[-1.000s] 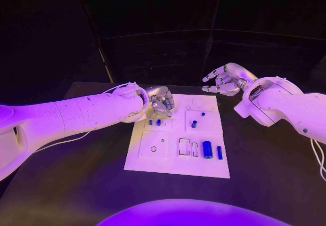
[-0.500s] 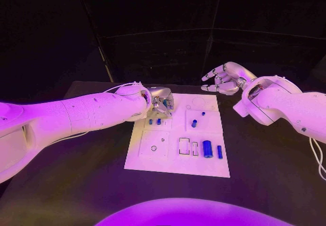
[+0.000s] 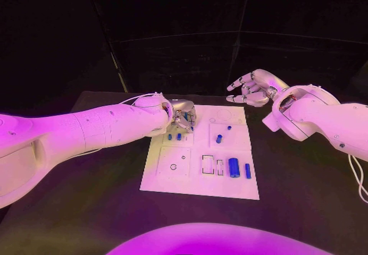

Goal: Assemble the parts on the task board

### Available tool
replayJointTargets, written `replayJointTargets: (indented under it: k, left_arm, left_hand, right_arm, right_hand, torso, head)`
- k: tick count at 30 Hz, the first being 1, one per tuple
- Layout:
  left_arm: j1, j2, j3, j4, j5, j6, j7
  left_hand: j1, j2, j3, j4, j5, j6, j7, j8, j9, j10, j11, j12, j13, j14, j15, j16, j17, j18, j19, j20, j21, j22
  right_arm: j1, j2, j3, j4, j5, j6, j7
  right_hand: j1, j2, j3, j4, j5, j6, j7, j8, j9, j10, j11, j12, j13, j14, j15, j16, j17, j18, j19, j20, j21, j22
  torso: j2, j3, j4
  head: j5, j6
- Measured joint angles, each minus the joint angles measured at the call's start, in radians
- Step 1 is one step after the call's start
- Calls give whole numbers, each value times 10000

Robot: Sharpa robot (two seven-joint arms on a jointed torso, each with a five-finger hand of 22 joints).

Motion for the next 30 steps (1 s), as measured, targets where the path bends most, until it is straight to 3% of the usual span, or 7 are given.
replayJointTargets:
  k: [28,30]
  left_arm:
    - [-88,414,38,-534,-67,105,-121]
    - [-94,426,43,-567,-67,113,-122]
  left_hand:
    - [8,176,470,-106,0,541,-72,-213,-56,668,-90,-436,-402,72,-73,40,-3,2,216,-71,238,298]
    - [10,178,558,-116,0,570,-73,-213,-61,734,-126,-504,-415,71,-73,80,5,-149,253,-108,239,339]
  right_arm:
    - [0,33,0,4,3,7,3]
    - [0,32,0,8,3,9,2]
  right_hand:
    - [0,0,28,28,0,0,0,0,0,0,0,0,8,0,0,0,0,1,0,0,0,1]
    - [0,0,28,28,0,0,0,0,0,0,0,0,8,0,0,0,0,1,0,0,0,1]
  torso:
    - [-2,1,-1]
    - [-2,2,-1]
  head:
    - [-65,-58]
    - [-82,-54]
